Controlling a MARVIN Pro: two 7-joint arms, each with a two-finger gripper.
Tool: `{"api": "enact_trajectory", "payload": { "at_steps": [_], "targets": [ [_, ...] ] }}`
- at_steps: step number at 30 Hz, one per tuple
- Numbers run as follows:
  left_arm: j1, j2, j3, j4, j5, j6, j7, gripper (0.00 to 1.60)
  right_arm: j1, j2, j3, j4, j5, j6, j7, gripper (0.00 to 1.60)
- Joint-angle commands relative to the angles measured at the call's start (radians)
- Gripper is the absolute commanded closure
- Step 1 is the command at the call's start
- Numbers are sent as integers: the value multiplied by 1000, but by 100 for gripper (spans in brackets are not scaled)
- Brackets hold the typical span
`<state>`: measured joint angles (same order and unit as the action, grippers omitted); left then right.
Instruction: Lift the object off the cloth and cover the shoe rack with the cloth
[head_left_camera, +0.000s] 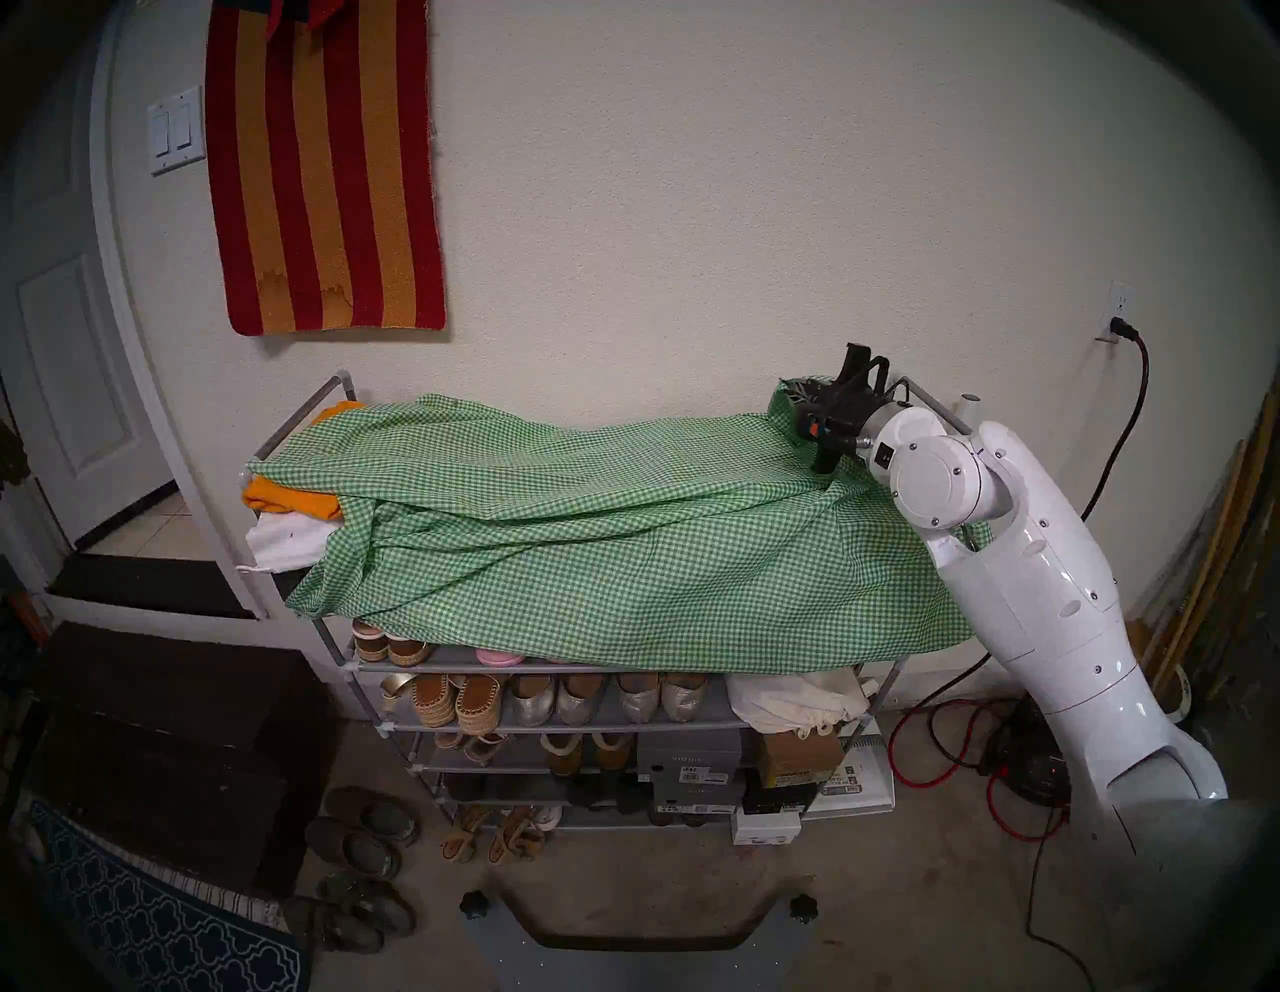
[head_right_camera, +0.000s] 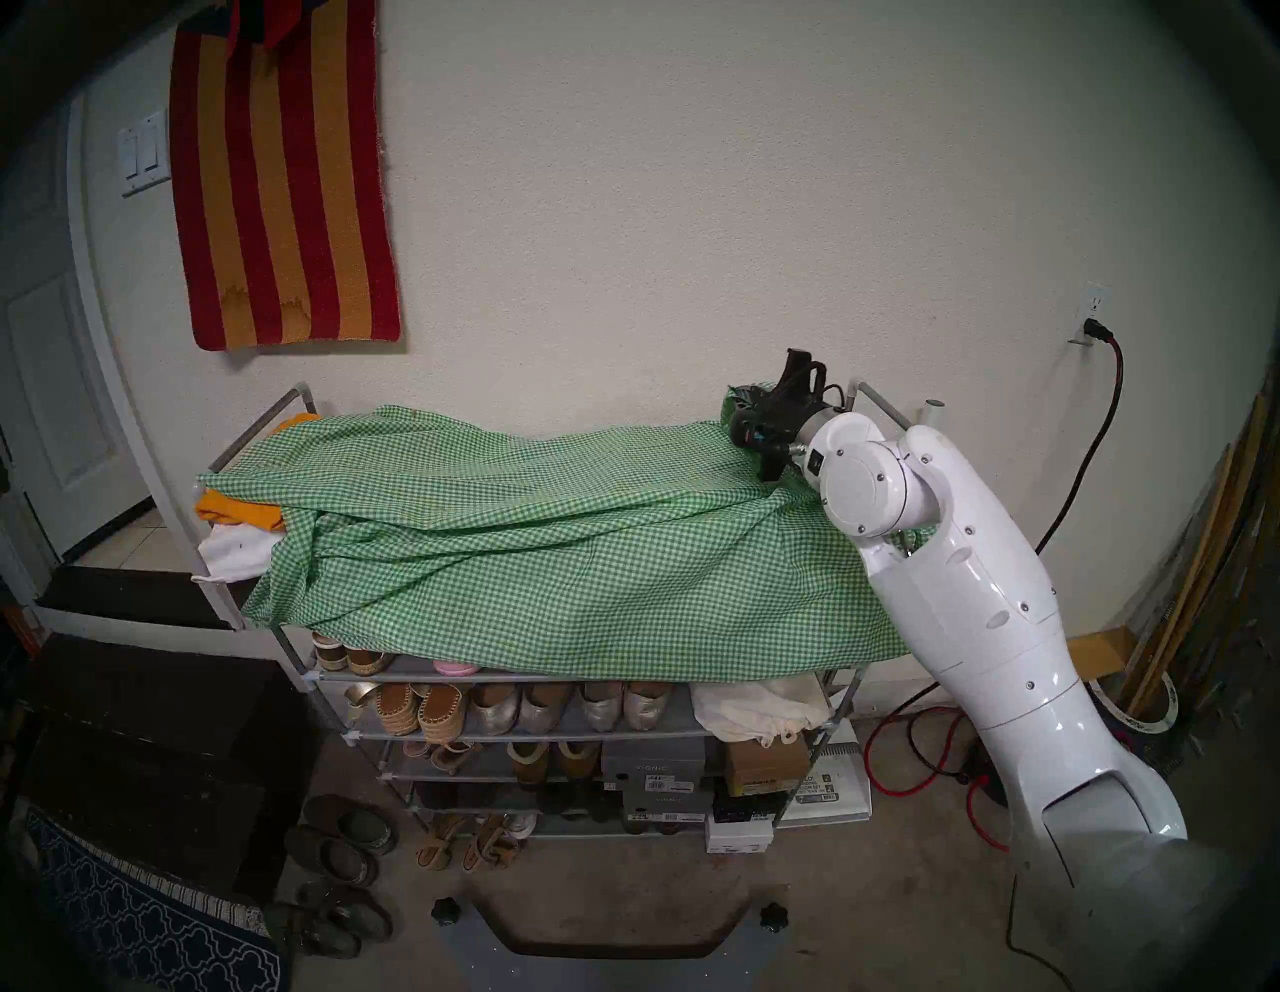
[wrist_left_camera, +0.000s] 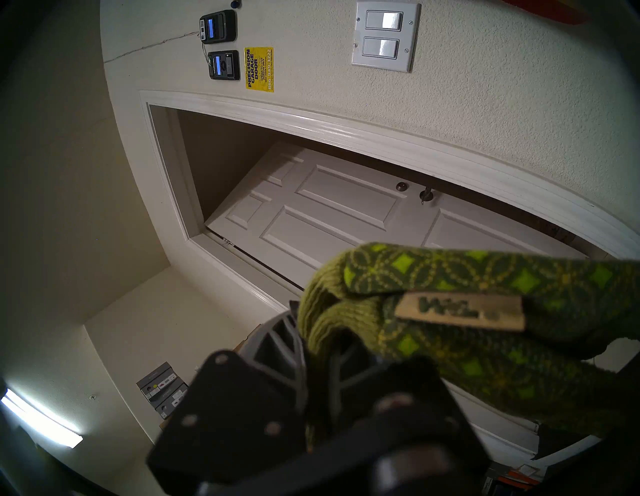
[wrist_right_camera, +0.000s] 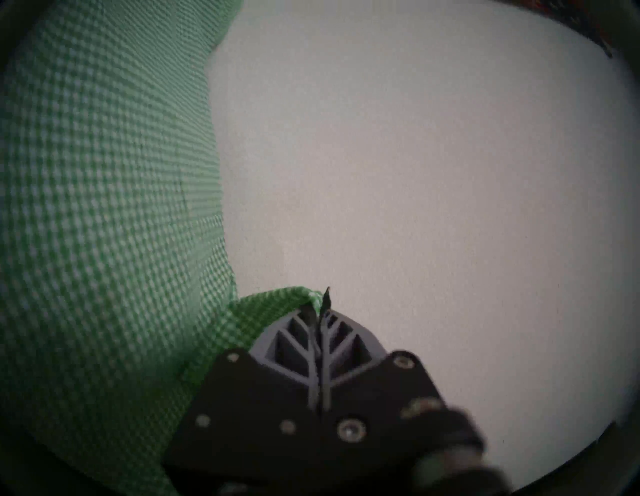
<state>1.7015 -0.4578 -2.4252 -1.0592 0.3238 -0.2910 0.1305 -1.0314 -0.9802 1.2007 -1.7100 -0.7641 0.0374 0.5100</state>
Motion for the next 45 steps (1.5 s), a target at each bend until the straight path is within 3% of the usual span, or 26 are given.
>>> {"api": "enact_trajectory", "payload": {
  "at_steps": [1,15,24,25,26,27,32,33,38,39,45],
  "targets": [
    [-1,1,-3,-1,-1,-2,1,160,-71,77,-12,-101,25,-68,50,160],
    [-9,-2,-2,-1,6,-1,-3,160,-257,268,82,-341,49,-141,122,160],
    [-14,-4,-2,-1,10,-1,-5,160,-366,374,143,-396,70,-189,177,160],
    [-15,-4,-2,-1,10,-1,-5,160,-357,365,141,-391,70,-196,187,160],
    [-15,-4,-2,-1,11,-1,-6,160,-392,400,152,-405,77,-202,188,160],
    [-16,-4,-2,-1,11,-1,-6,160,-381,389,145,-401,78,-215,199,160],
    [-19,-5,-2,-1,14,-1,-7,160,-439,451,104,-418,85,-262,241,160],
    [-22,-6,-2,-1,17,-1,-9,160,-531,516,102,-437,103,-290,244,160],
    [-22,-6,-2,-1,17,-1,-9,160,-531,516,102,-437,103,-290,244,160],
    [-24,-7,-1,-1,17,-1,-10,160,-498,523,35,-414,107,-311,261,160],
    [-24,-7,-1,-1,17,-1,-10,160,-511,529,28,-410,107,-318,261,160]
  ]
}}
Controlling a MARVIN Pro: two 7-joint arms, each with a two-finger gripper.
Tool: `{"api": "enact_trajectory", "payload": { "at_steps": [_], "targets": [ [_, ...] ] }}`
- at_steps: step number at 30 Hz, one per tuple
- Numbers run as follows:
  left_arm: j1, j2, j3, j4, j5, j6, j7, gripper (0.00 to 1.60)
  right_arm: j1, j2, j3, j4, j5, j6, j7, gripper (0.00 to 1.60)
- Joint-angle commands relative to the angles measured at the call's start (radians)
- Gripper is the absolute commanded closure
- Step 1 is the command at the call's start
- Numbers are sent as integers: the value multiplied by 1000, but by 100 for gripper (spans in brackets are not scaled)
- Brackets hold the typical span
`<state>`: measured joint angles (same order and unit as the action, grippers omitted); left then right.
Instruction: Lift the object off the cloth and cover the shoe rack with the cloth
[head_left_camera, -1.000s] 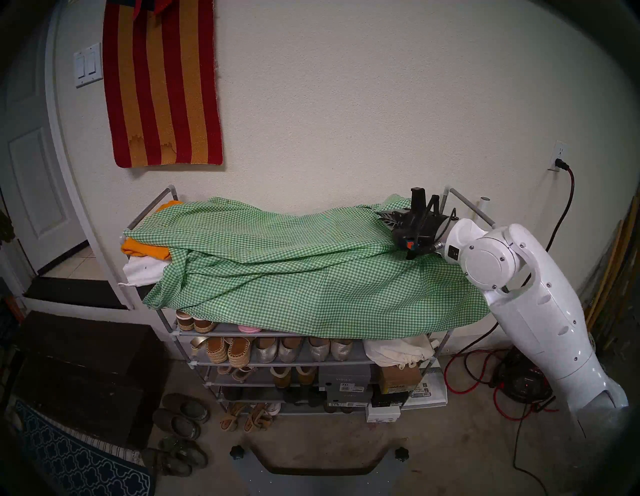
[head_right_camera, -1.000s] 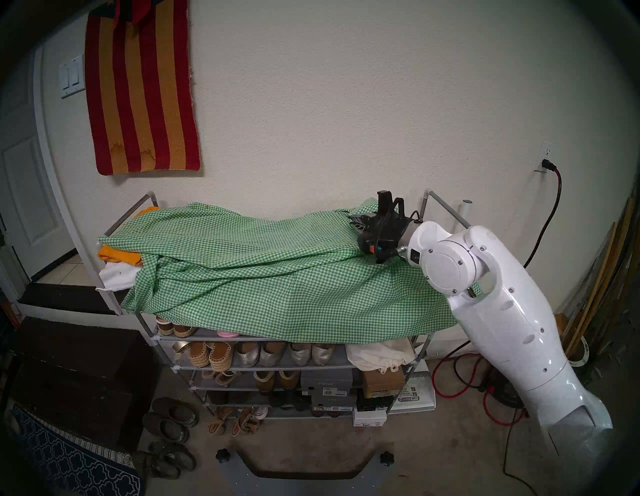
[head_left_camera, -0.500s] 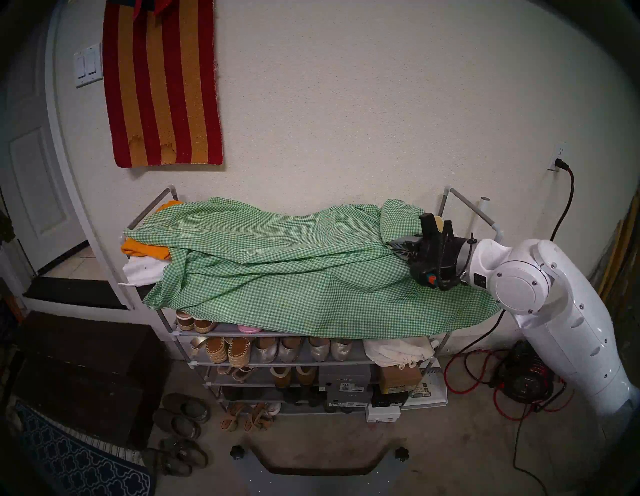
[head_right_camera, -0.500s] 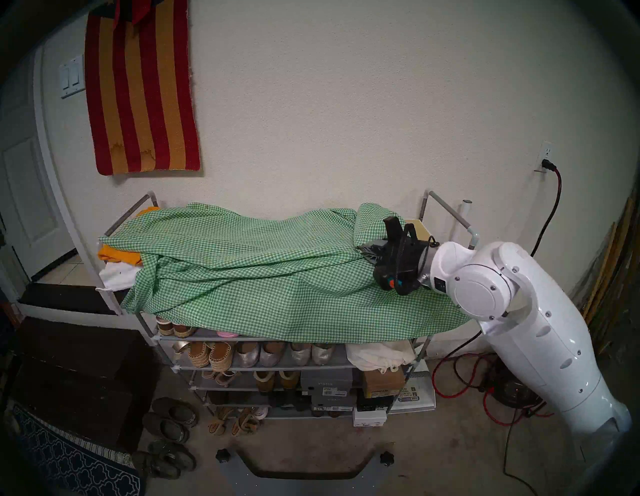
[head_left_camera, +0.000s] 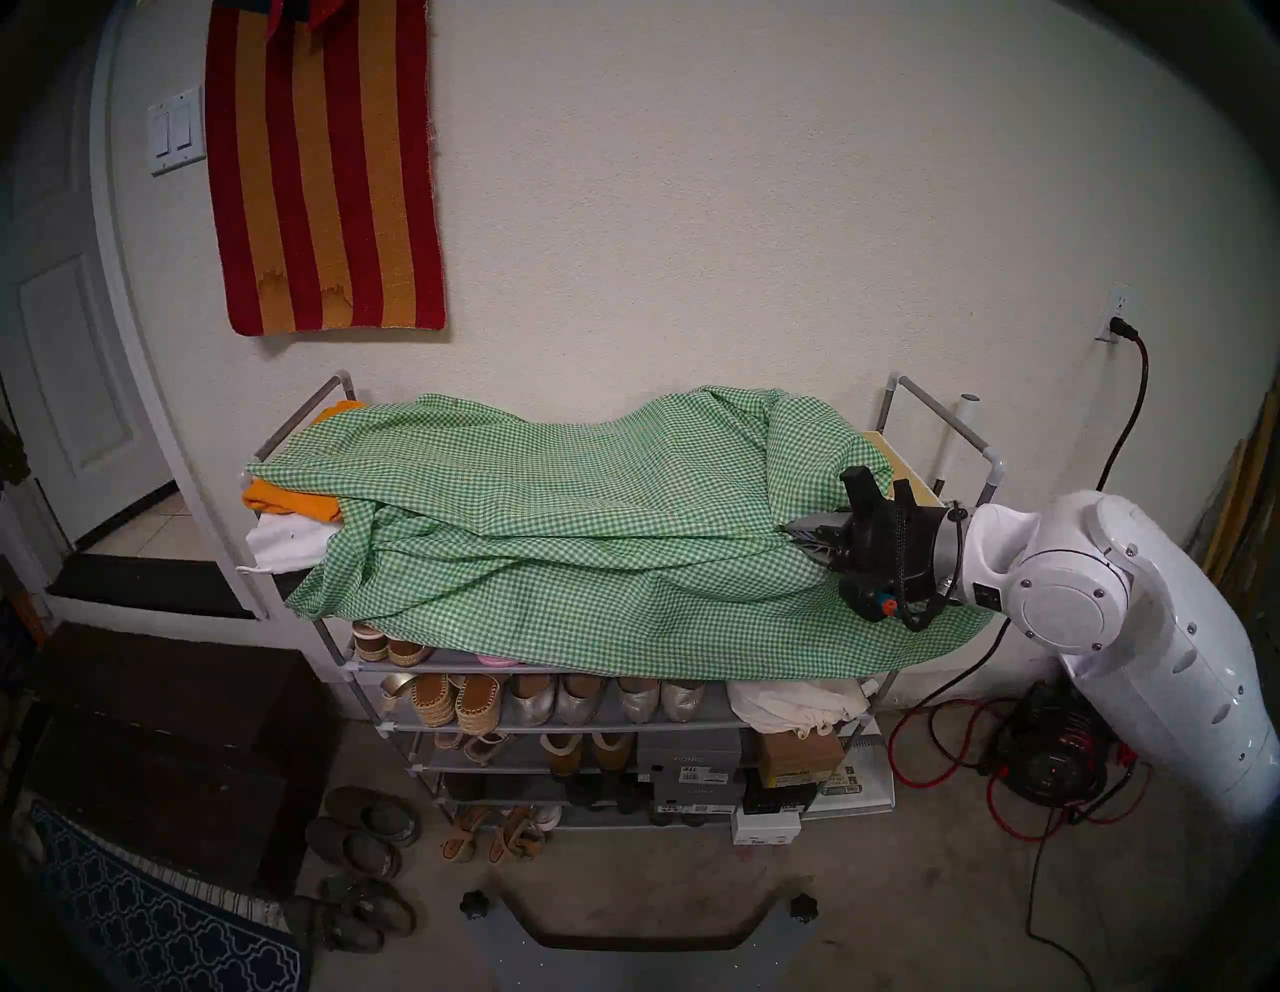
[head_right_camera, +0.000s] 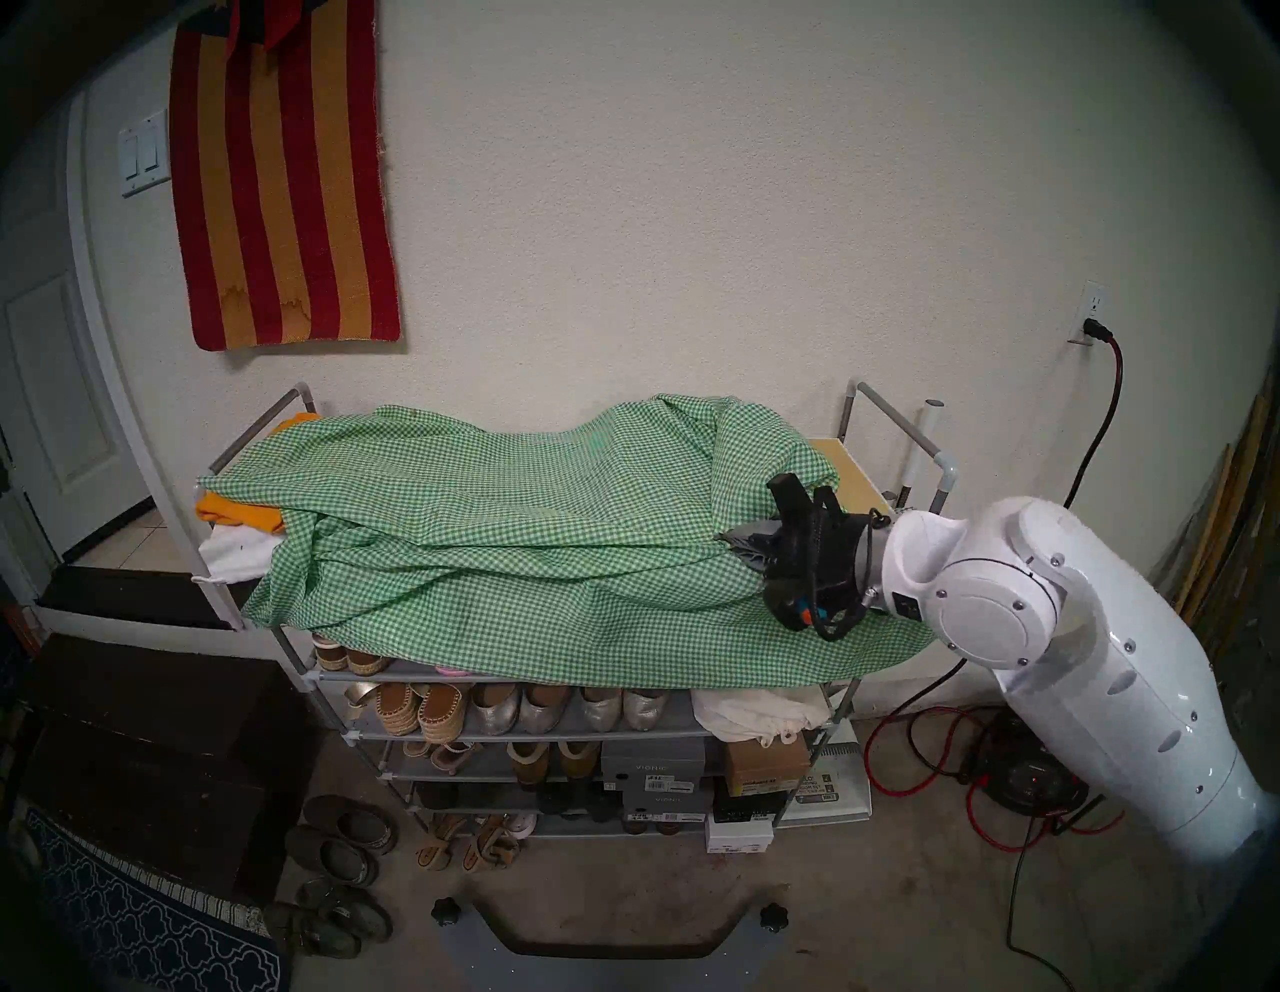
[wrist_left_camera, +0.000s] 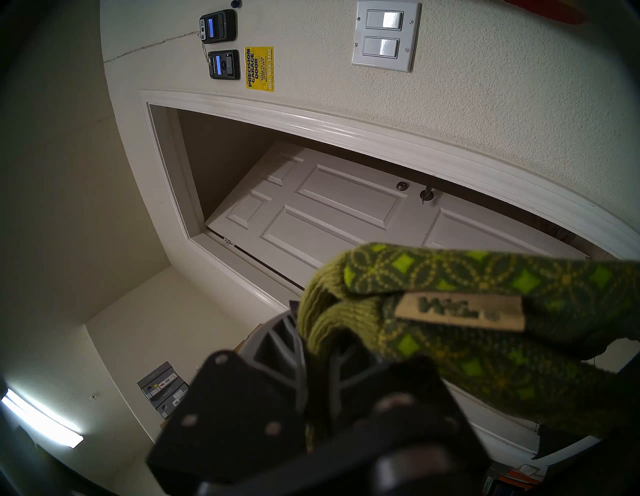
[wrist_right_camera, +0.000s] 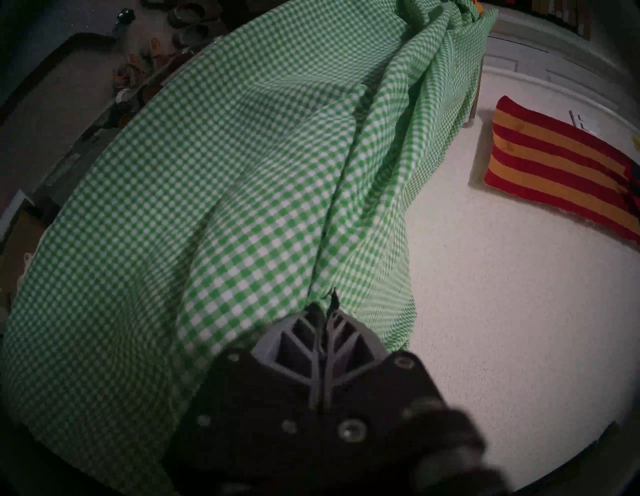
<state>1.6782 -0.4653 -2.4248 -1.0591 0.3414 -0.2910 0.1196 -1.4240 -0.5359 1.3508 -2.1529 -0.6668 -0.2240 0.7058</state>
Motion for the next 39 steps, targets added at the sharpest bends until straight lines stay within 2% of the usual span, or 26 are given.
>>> {"api": "enact_trajectory", "payload": {
  "at_steps": [1,7,10,13,17,19,22,23,30,31,33,39],
  "targets": [
    [-1,1,-2,-1,0,-1,1,160,-119,85,-122,33,10,-56,65,160],
    [-4,0,-2,-1,1,-1,-1,160,-127,139,-171,60,20,-81,62,160],
    [-5,-1,-2,-1,1,-2,-2,160,-157,183,-190,74,29,-91,57,160],
    [-7,-2,-2,-1,2,-2,-3,160,-219,235,-193,83,30,-100,32,160],
    [-8,-2,-3,-2,3,-3,-3,160,-241,256,-203,91,22,-111,10,160],
    [-9,-3,-3,-2,4,-3,-4,160,-291,302,-191,86,17,-112,-45,160],
    [-10,-3,-3,-2,4,-4,-5,160,-299,310,-193,92,12,-114,-75,160],
    [-11,-3,-3,-2,5,-4,-5,160,-325,334,-181,86,9,-110,-111,160],
    [-13,-5,-4,-2,7,-6,-7,160,-408,369,-141,97,-16,-95,-241,160],
    [-14,-5,-4,-2,7,-6,-7,160,-402,373,-147,94,-13,-92,-226,160],
    [-14,-5,-4,-2,8,-7,-7,160,-438,380,-129,97,-27,-87,-288,160],
    [-17,-6,-5,-2,10,-9,-9,160,-502,396,-101,103,-51,-68,-378,160]
  ]
}}
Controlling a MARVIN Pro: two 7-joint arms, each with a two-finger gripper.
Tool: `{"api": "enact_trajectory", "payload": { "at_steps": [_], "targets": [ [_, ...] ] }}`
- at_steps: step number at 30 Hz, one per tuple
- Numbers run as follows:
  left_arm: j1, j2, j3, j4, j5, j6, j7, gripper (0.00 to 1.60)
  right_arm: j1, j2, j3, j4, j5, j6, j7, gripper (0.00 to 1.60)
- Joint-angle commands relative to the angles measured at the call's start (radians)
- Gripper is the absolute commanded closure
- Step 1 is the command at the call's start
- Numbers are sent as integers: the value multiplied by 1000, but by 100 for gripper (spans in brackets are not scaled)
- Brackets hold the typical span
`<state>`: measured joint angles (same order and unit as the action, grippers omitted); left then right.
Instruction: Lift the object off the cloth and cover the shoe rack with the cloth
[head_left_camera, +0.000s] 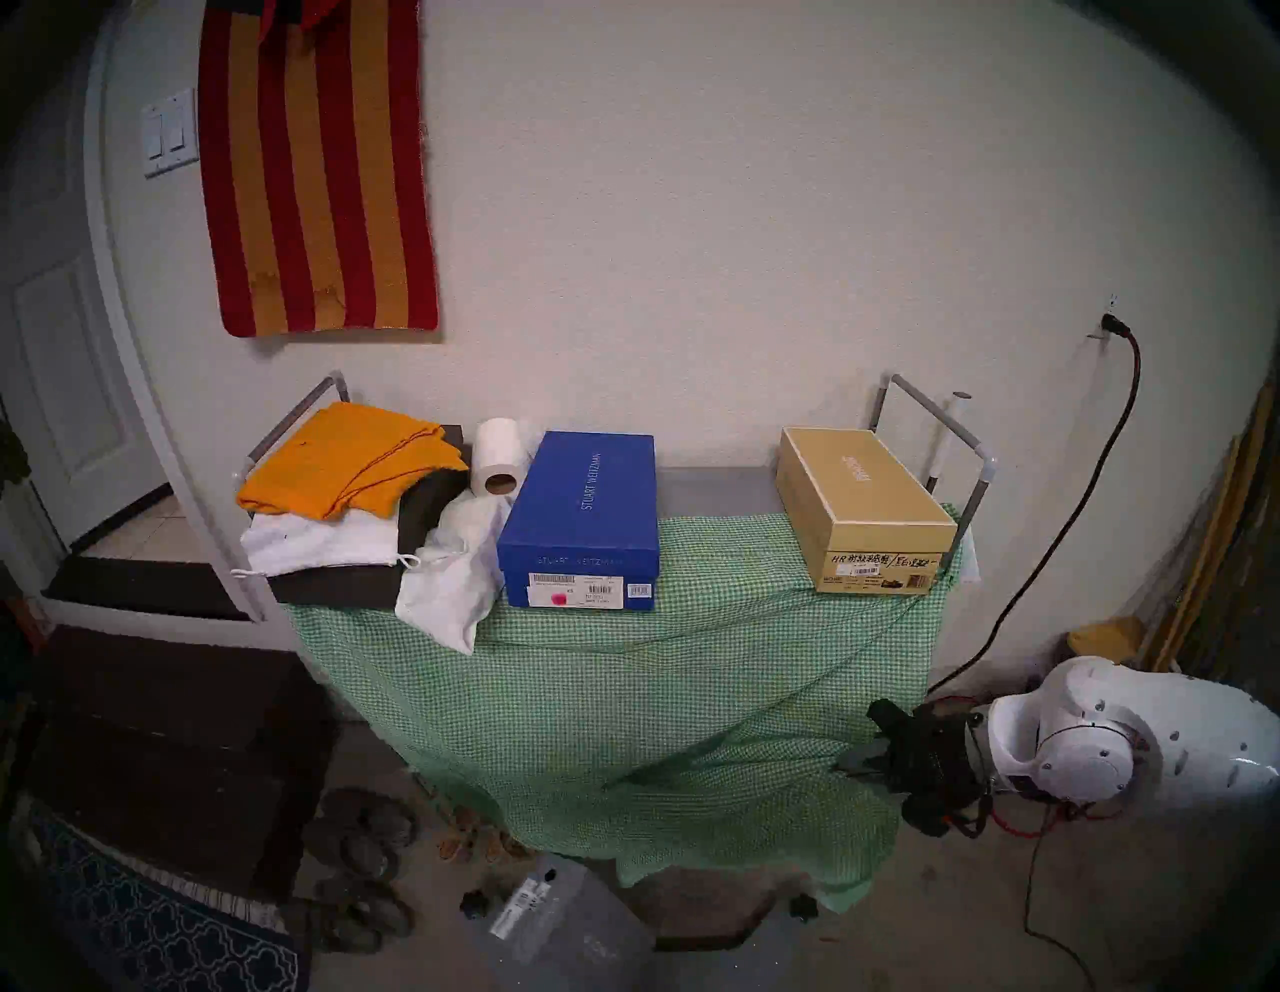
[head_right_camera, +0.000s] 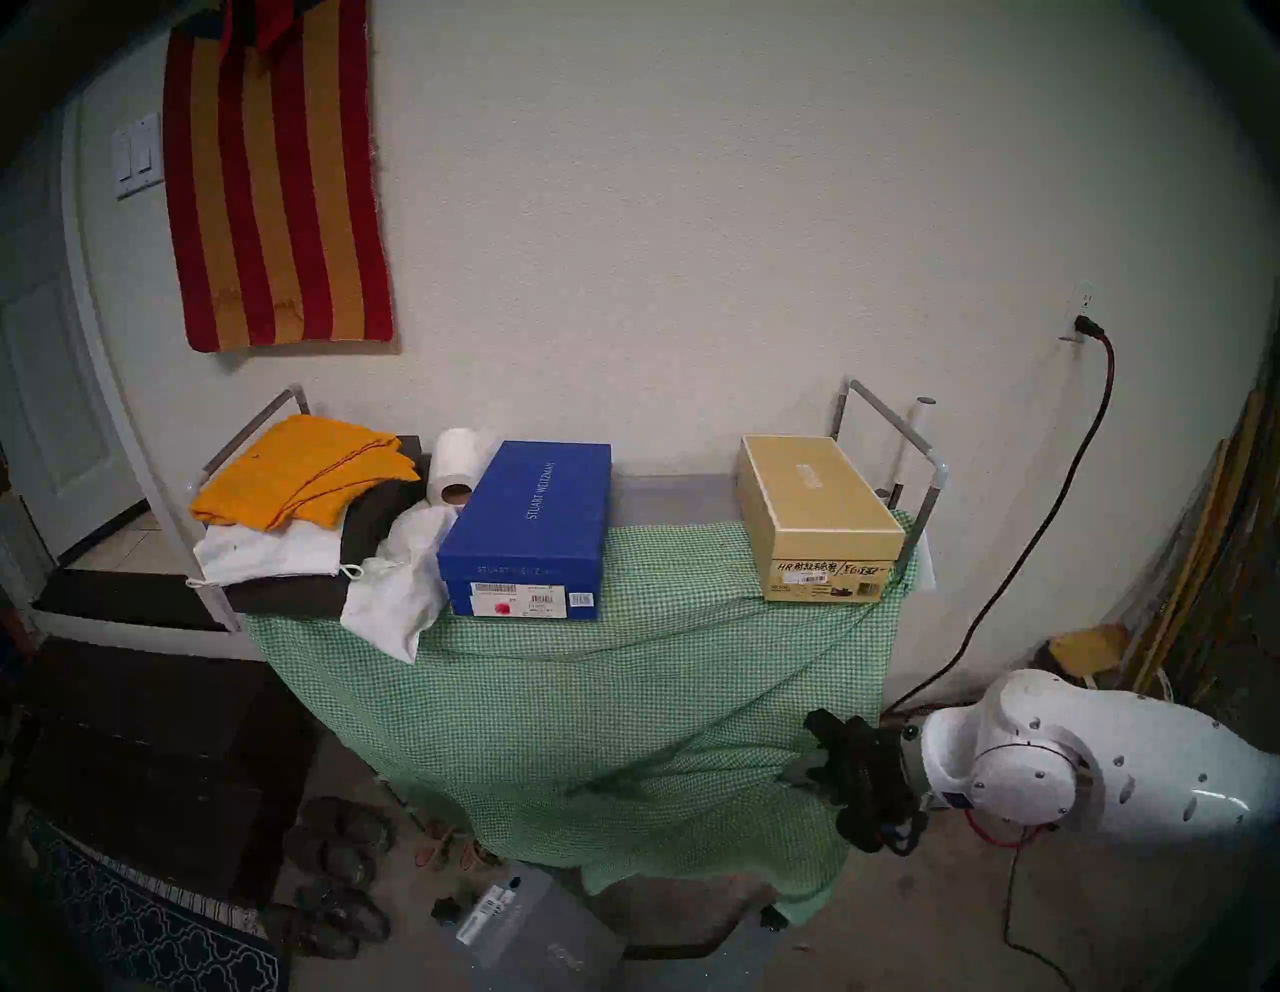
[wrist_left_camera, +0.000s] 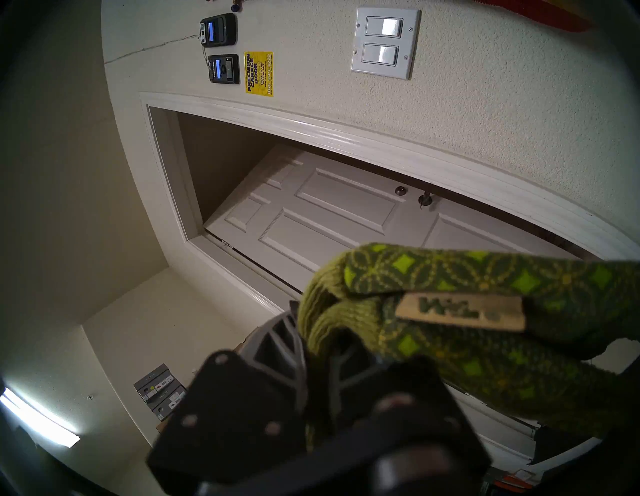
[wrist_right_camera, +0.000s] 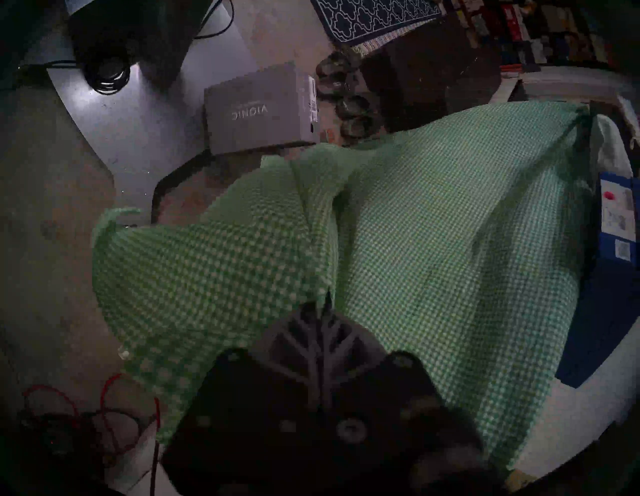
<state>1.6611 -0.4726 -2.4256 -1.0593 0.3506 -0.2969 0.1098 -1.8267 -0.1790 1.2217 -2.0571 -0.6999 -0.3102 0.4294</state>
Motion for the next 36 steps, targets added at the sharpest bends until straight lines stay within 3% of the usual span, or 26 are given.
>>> {"api": "enact_trajectory", "payload": {
  "at_steps": [1,9,12,17,19,27,30,31,36],
  "targets": [
    [0,1,-4,-1,1,-3,1,160,-112,42,33,9,-23,22,-121,160],
    [-3,-1,-5,-1,4,-5,-1,160,-196,56,70,25,-46,69,-247,160],
    [-5,-1,-5,-1,6,-6,-2,160,-230,61,88,51,-6,146,-316,160],
    [-6,-2,-6,-1,8,-7,-3,160,-287,65,98,69,33,238,-348,160],
    [-7,-3,-6,-1,9,-7,-3,160,-299,67,93,66,57,276,-339,160],
    [-10,-4,-7,-1,11,-8,-5,160,-294,-45,75,39,65,404,-285,160],
    [-11,-5,-7,-1,13,-9,-6,160,-273,-102,36,35,64,480,-243,160],
    [-12,-5,-7,-1,13,-9,-6,160,-268,-99,24,42,92,486,-238,160],
    [-13,-6,-8,-1,15,-10,-7,160,-200,-173,-21,66,72,527,-174,160]
  ]
}}
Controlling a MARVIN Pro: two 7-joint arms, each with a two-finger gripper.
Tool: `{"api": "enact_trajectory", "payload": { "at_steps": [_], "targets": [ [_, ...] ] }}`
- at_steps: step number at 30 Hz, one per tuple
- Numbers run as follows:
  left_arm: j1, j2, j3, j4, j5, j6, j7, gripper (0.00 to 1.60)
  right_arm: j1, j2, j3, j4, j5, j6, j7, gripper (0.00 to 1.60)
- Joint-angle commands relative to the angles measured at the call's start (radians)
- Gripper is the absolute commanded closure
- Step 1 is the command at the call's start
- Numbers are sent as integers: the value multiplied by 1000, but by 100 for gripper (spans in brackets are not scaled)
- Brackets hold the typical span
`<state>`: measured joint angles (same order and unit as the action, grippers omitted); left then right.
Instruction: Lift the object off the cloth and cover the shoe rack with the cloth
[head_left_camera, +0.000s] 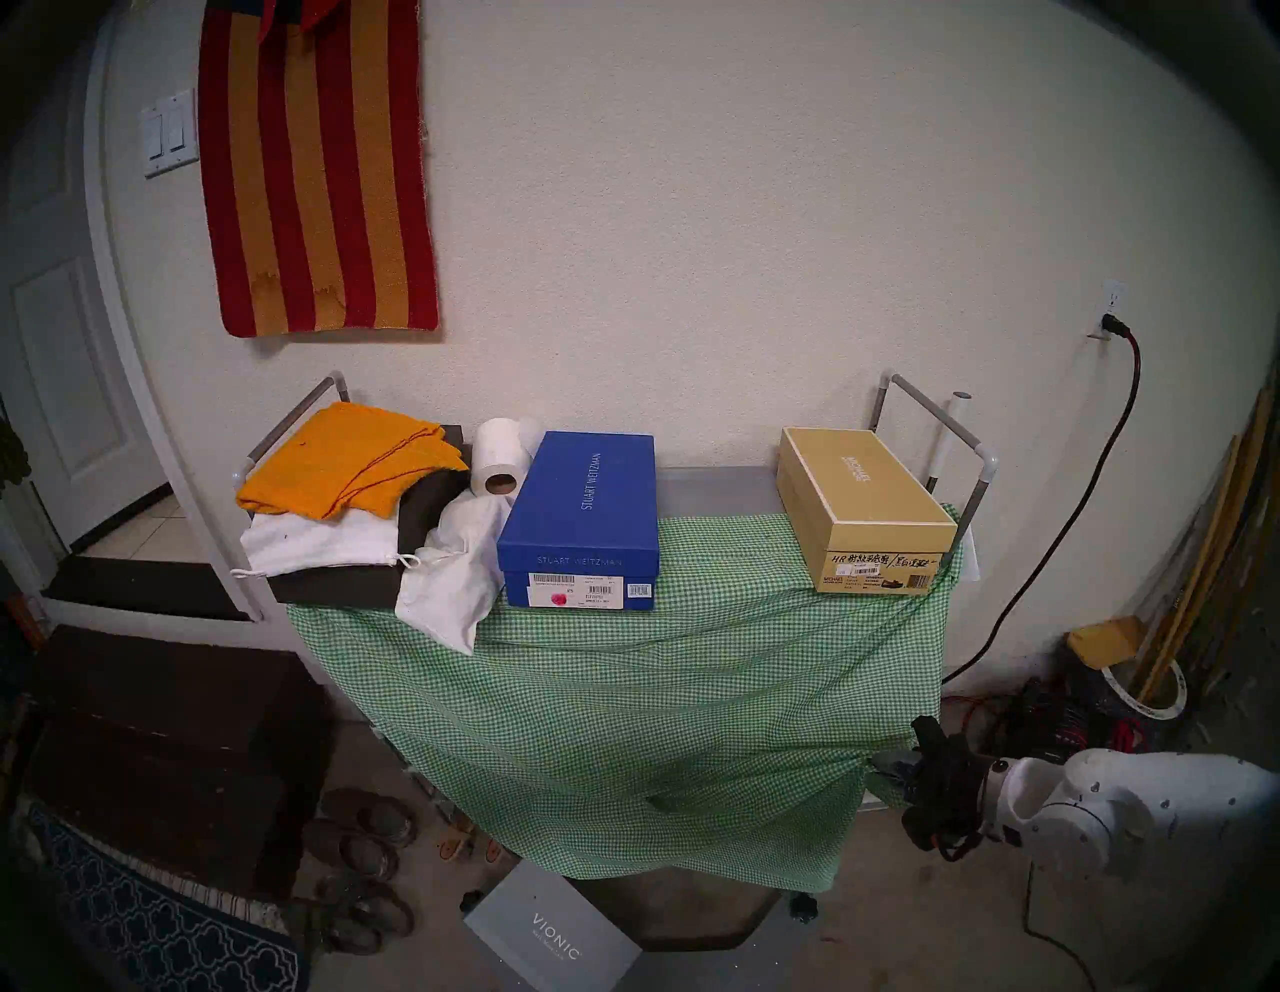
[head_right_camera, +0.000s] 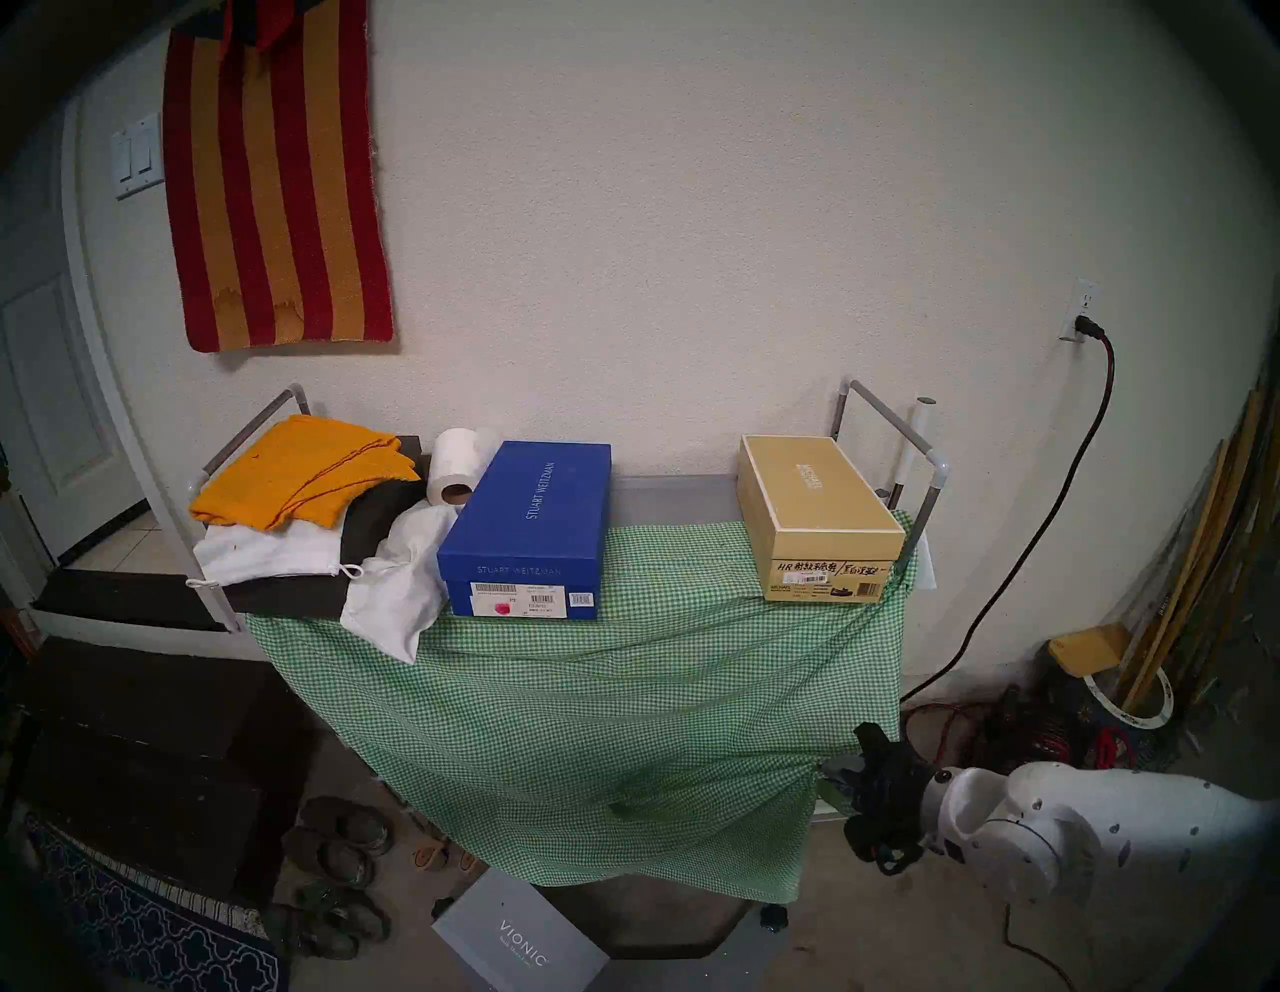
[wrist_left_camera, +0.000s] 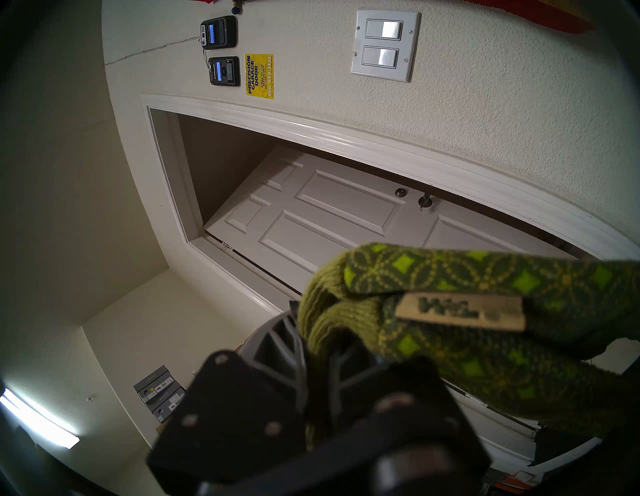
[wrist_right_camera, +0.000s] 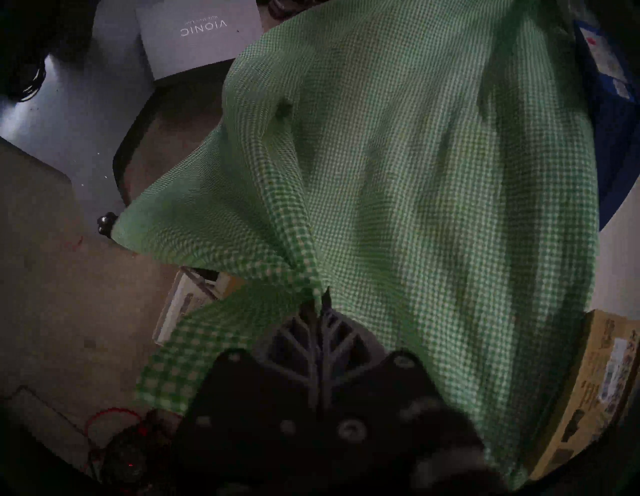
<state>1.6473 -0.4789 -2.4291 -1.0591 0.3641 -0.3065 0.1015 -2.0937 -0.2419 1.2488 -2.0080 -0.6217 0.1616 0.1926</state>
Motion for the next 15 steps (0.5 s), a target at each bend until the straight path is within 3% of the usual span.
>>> {"api": "enact_trajectory", "payload": {
  "at_steps": [1,2,14,15],
  "targets": [
    [0,0,-4,-2,2,0,1,160,79,-109,-60,18,-5,62,66,160],
    [0,0,-4,-2,2,0,1,160,83,-133,-53,25,-22,61,84,160],
    [-5,-2,-5,-2,6,-1,-2,160,117,-155,-76,38,-49,76,118,160],
    [-5,-2,-5,-2,7,-1,-2,160,125,-152,-78,45,-36,47,134,160]
  ]
}}
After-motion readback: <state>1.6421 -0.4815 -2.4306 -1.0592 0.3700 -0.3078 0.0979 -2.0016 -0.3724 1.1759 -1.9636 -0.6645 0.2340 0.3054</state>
